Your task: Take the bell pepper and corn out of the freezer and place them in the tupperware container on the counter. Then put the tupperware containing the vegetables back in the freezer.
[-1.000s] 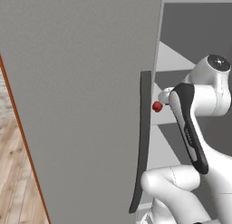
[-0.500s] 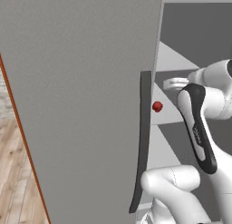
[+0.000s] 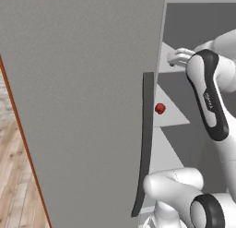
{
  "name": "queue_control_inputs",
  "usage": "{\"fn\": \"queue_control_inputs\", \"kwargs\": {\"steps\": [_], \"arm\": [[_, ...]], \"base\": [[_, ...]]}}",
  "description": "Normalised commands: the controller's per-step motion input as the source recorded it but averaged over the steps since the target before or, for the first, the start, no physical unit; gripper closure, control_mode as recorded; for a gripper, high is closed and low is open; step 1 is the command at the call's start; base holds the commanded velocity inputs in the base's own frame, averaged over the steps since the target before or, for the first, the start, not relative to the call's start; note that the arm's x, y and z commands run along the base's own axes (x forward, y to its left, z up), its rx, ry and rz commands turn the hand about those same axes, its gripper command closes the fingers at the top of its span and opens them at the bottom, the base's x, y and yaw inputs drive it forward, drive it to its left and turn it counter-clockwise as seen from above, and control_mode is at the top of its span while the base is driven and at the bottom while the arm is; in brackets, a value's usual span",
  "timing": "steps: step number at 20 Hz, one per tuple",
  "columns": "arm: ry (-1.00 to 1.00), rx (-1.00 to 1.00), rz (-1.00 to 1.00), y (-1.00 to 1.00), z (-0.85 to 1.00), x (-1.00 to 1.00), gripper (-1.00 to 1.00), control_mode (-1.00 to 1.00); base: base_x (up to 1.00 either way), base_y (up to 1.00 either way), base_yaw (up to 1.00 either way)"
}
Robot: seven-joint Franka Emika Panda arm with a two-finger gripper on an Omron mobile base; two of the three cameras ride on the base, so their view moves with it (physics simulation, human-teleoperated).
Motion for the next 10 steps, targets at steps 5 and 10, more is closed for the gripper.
{"fn": "queue_control_inputs", "kwargs": {"steps": [5,10], "arm": [[0.06,0.06,0.03,0.13,0.00,0.72,-1.00,-1.00],[0.00,0.10,0.04,0.13,0.00,0.50,-1.00,-1.00]], "base": [[0.00,0.00,0.00],[0.00,0.00,0.00]]}}
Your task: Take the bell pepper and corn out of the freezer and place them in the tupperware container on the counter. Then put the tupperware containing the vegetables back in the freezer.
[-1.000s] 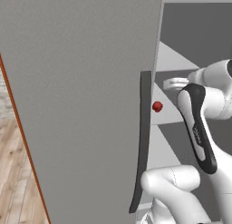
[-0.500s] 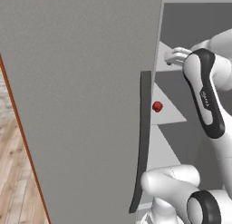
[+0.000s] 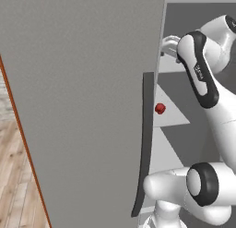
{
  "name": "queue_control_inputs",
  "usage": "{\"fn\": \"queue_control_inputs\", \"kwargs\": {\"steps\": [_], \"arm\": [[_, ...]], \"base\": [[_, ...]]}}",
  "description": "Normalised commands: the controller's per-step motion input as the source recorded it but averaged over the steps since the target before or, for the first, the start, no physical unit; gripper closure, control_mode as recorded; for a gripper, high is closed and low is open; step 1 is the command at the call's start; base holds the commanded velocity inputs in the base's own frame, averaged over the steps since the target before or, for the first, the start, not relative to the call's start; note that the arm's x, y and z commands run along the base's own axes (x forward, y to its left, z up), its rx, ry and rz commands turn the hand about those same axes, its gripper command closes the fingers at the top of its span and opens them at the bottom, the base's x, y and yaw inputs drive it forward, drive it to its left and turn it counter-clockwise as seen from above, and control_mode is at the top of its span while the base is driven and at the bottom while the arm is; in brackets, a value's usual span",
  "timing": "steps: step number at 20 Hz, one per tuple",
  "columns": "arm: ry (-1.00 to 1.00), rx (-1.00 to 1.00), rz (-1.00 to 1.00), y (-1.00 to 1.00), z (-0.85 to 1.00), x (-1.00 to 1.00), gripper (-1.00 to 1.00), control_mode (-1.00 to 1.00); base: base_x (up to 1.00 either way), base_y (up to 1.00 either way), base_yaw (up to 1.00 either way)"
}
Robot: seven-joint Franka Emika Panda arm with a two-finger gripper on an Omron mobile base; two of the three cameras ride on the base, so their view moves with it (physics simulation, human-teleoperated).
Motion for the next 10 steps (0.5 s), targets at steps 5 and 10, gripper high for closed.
{"fn": "queue_control_inputs", "kwargs": {"steps": [5,10], "arm": [[0.00,0.08,0.06,0.25,-0.02,0.45,-1.00,-1.00],[0.00,0.01,0.01,0.10,-0.15,0.53,-1.00,-1.00]], "base": [[0.00,0.00,0.00],[0.00,0.00,0.00]]}}
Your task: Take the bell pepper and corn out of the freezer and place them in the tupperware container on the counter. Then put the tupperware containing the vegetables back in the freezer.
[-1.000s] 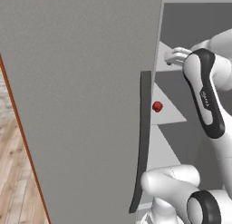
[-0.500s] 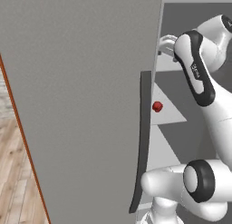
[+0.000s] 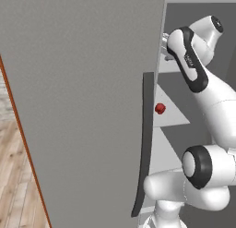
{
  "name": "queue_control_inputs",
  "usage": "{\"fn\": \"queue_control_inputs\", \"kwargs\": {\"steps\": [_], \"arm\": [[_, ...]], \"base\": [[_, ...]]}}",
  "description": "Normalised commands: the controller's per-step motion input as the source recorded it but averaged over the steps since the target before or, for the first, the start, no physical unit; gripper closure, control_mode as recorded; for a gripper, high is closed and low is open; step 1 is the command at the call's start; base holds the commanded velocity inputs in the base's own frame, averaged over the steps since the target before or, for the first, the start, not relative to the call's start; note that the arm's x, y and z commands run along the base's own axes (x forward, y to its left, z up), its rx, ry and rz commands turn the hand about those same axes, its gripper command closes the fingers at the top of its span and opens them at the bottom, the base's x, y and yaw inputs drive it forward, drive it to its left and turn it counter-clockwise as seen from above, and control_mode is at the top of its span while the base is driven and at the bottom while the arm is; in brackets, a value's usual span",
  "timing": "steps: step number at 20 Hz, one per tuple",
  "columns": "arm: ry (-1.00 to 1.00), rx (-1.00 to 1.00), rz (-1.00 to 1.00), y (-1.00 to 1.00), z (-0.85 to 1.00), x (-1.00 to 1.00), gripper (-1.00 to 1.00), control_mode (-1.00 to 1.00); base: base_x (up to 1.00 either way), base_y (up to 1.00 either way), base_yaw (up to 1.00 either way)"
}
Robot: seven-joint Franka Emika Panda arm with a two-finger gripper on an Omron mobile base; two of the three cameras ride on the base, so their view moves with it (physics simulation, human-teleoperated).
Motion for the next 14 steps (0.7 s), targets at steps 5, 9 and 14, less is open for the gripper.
{"fn": "queue_control_inputs", "kwargs": {"steps": [5,9,14], "arm": [[0.01,0.00,0.00,0.08,-0.30,0.34,-1.00,-1.00],[0.01,0.00,0.00,0.12,-0.36,0.13,-1.00,-1.00],[0.05,-0.06,0.00,0.38,-0.46,0.06,-1.00,-1.00]], "base": [[0.00,0.00,0.00],[0.00,0.00,0.00],[0.00,0.00,0.00]]}}
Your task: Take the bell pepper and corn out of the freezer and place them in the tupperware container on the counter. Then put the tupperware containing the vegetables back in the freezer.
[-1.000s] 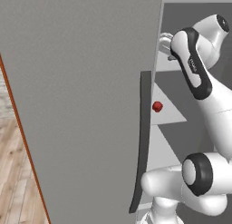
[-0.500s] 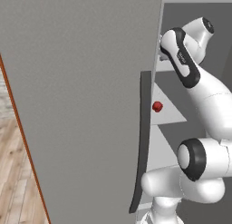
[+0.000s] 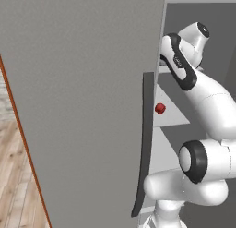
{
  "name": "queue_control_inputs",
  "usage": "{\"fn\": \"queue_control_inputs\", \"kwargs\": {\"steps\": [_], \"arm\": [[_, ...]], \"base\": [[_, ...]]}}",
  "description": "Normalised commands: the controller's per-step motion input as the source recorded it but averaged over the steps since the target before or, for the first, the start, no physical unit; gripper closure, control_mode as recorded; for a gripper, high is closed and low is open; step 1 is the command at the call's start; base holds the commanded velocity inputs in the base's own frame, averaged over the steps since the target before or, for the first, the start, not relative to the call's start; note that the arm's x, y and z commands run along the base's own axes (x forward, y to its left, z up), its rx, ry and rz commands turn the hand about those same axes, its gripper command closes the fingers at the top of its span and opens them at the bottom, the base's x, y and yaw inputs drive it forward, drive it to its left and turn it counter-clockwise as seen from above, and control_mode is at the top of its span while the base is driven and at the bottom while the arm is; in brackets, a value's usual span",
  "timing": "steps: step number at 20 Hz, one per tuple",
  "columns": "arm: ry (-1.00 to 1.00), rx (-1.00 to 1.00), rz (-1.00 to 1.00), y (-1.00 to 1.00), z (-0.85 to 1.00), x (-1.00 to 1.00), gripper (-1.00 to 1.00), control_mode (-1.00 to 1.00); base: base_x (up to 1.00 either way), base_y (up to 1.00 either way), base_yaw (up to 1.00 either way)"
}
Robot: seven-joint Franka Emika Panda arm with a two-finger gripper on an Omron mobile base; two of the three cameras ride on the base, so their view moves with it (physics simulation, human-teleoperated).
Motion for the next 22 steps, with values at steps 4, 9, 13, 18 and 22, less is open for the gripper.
{"fn": "queue_control_inputs", "kwargs": {"steps": [4,9,13,18,22], "arm": [[0.05,0.00,0.00,0.34,-0.23,0.46,-1.00,-1.00],[0.12,0.00,0.00,0.22,-0.29,0.53,1.00,-1.00],[0.15,-0.05,0.00,0.10,-0.49,0.10,1.00,-1.00],[-0.02,-0.02,-0.01,0.00,-0.34,-0.70,1.00,-1.00],[-0.06,0.00,-0.03,-0.04,-0.13,-1.00,1.00,-1.00]], "base": [[0.00,0.00,0.00],[0.00,0.00,0.00],[0.00,0.00,0.00],[0.00,0.00,0.00],[0.00,0.00,0.00]]}}
